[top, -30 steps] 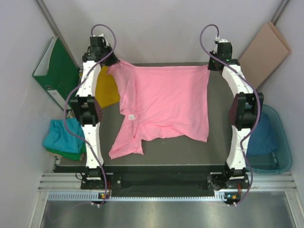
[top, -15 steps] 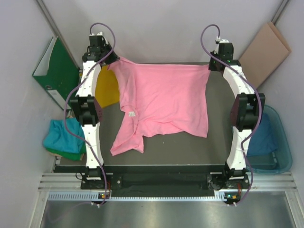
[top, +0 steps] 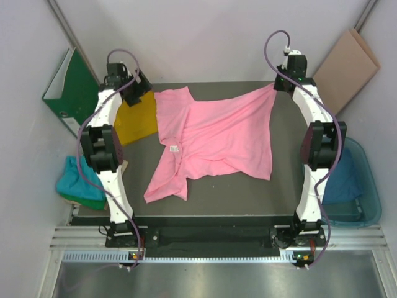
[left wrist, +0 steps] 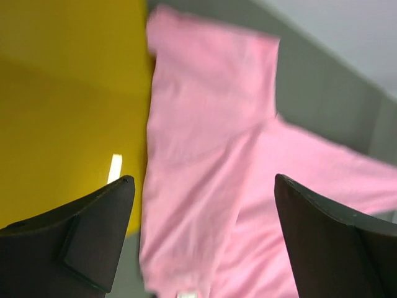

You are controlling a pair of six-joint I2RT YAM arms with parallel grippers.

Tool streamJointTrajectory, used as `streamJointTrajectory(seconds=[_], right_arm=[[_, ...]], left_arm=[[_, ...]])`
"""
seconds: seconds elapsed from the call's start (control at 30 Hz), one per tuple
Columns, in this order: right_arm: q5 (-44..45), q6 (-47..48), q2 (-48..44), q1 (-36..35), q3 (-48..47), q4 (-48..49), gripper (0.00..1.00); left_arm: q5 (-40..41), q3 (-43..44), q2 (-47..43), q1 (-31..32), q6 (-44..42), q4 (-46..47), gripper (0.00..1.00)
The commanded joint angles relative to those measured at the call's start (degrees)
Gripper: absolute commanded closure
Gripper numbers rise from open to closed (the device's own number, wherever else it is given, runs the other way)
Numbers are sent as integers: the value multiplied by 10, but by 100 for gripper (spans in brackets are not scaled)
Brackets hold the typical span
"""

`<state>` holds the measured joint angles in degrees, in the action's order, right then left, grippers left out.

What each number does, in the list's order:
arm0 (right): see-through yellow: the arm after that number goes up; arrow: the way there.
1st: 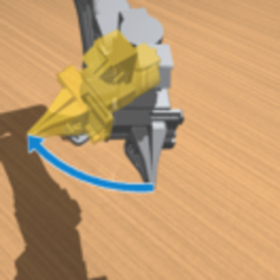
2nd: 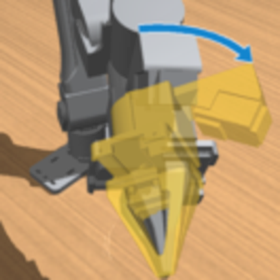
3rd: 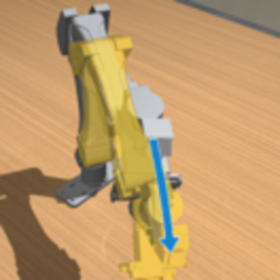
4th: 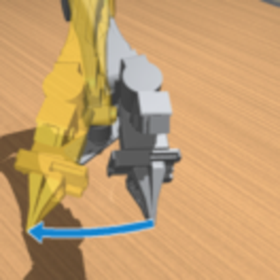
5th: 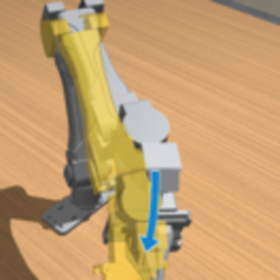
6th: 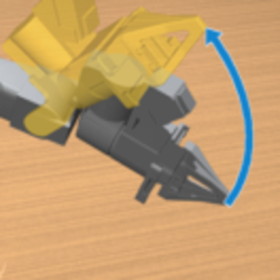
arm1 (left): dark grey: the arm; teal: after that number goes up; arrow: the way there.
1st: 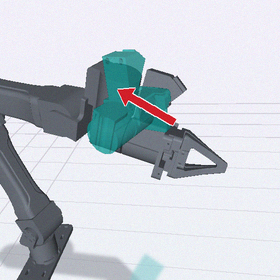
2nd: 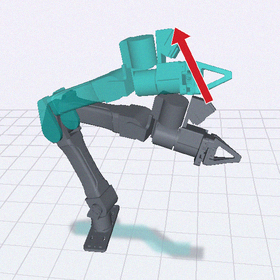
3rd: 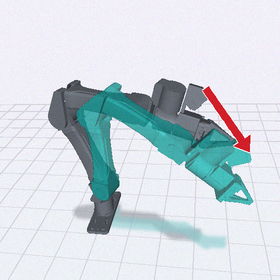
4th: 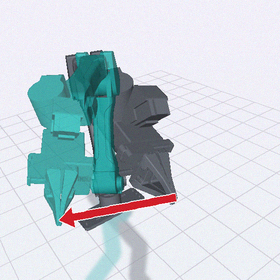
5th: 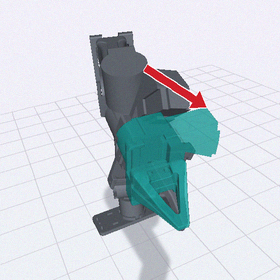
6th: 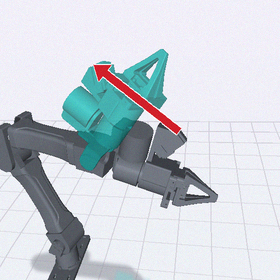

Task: Fold and stack the t-shirts
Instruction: Flatten out the tshirt

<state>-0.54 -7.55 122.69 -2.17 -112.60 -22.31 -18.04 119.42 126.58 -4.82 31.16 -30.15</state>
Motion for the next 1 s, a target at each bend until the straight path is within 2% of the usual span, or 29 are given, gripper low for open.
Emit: streamJointTrajectory(seconds=[0.0, 0.2, 0.4, 0.6, 0.73, 0.97], right_arm=[[-15, -11, 4, 35, -30, 25, 100], [-28, -14, 5, 40, -17, 31, 100], [-45, -23, 7, 41, -11, 38, 100], [-58, -29, 7, 40, -8, 40, 100], [-61, -30, 4, 40, 0, 41, 100], [-64, -29, -3, 41, 9, 45, 100]], left_arm=[[-50, -175, -128, 13, -1, 10, 5], [-46, -385, -227, 41, -15, 18, 9], [-52, -479, -251, 45, 2, 41, 10], [-64, -512, -222, 46, 37, 101, 13], [-61, -504, -194, 61, 53, 129, 17], [-53, -468, -135, 90, 68, 148, 34]])
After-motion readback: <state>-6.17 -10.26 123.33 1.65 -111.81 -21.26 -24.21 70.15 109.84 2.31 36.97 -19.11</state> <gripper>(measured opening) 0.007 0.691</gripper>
